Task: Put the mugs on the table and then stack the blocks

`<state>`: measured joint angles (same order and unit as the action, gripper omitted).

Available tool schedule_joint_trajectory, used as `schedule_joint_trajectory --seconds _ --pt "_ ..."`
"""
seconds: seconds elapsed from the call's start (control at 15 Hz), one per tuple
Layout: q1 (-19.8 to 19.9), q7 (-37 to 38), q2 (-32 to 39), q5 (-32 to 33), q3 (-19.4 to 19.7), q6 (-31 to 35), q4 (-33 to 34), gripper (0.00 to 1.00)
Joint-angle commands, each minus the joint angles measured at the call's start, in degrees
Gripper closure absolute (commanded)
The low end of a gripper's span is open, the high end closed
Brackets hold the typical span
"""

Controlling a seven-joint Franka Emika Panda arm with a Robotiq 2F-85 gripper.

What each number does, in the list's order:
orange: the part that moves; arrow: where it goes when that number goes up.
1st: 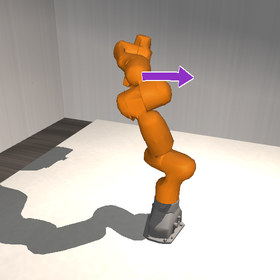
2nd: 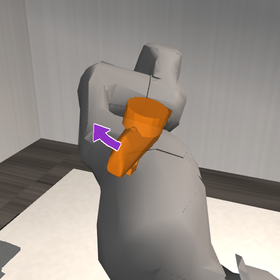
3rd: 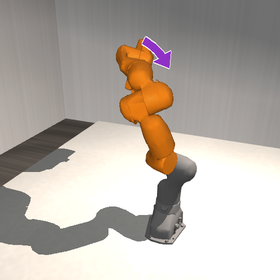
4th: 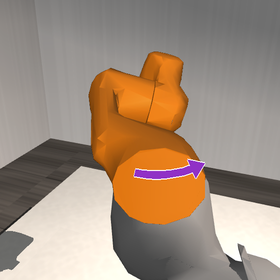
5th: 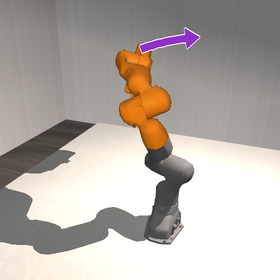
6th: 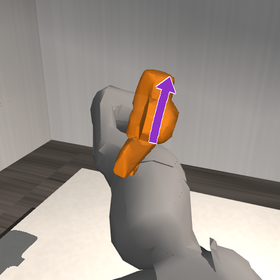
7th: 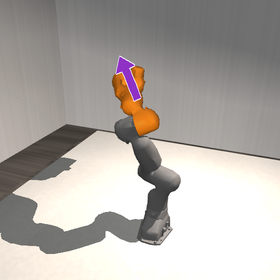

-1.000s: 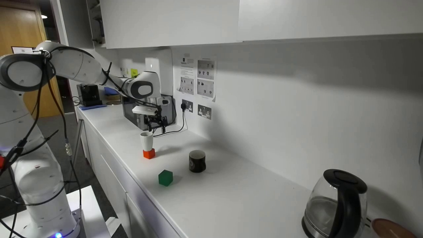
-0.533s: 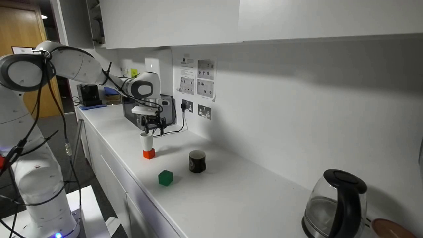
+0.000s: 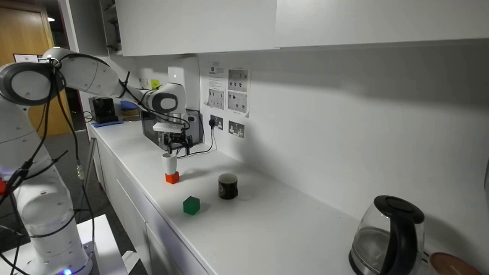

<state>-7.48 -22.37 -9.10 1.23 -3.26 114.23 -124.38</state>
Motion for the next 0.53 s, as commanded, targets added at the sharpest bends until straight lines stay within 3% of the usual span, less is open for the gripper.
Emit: schedule_joint_trajectory --seconds 0.0,0.47 --pt "0.24 -2.18 2.05 -1.40 0.12 -2.55 3.07 0.00" --pt "0.42 -1.91 4.15 -1.87 -0.13 -2.75 4.30 0.00"
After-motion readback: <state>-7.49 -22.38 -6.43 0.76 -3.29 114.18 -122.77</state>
